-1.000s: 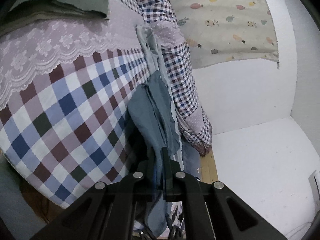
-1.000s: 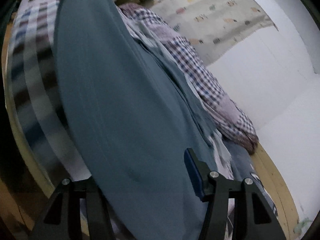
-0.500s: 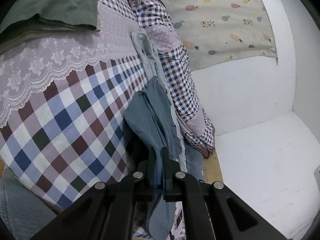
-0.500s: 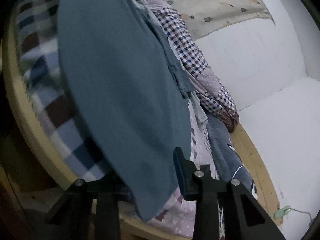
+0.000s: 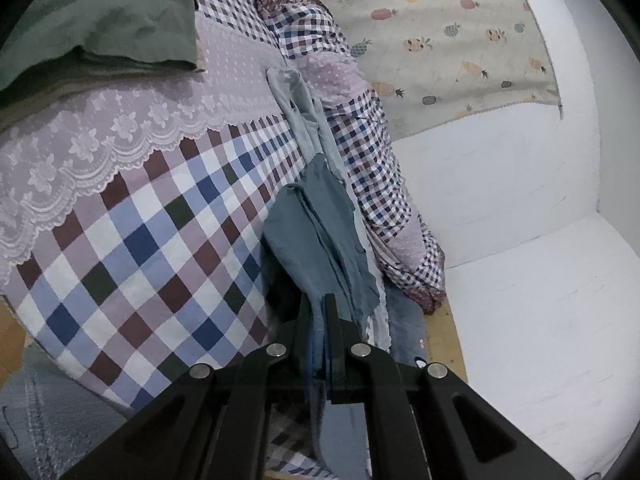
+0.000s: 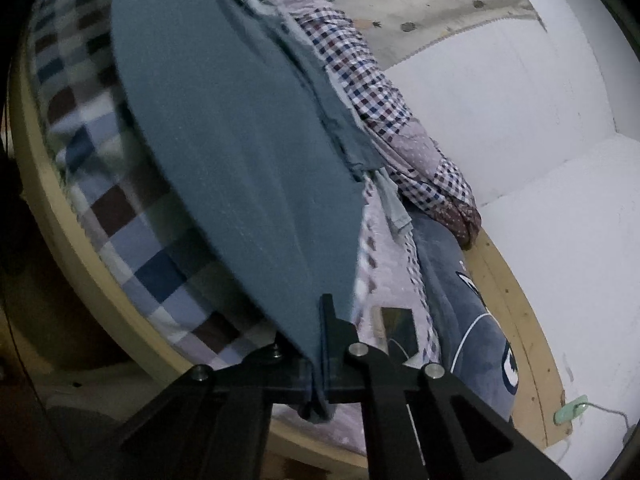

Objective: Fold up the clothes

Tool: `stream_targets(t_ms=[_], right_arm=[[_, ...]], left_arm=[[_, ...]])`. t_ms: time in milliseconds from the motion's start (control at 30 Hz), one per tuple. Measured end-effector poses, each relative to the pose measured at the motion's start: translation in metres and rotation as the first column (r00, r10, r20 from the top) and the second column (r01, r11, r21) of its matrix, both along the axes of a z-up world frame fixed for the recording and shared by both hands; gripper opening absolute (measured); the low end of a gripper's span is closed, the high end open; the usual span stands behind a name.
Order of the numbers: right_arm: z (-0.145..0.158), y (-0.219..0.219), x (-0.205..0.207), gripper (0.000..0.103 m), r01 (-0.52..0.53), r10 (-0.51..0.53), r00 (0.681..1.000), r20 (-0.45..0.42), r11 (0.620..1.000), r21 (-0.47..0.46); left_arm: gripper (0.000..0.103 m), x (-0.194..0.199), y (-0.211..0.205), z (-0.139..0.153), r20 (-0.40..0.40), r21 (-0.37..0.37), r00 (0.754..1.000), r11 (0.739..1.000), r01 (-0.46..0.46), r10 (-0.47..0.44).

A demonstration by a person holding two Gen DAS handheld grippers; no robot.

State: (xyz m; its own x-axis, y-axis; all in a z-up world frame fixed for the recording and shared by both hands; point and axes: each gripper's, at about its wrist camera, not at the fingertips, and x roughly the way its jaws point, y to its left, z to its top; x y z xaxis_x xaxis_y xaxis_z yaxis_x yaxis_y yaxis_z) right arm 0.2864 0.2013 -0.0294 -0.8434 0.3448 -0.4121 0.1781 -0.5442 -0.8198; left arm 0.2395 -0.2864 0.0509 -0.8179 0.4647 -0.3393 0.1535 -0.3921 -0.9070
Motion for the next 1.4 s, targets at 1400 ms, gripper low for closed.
stream_targets(t_ms=[1400], right_arm=[[0.308, -0.008, 0.170, 0.000, 0.032, -0.098, 0.927, -0.362, 0.983, -0.182]], left_arm=[[0.002, 0.185, -0.022, 0.215, -0.267, -0.177, 0.947, 0.975, 0.132, -0.177]])
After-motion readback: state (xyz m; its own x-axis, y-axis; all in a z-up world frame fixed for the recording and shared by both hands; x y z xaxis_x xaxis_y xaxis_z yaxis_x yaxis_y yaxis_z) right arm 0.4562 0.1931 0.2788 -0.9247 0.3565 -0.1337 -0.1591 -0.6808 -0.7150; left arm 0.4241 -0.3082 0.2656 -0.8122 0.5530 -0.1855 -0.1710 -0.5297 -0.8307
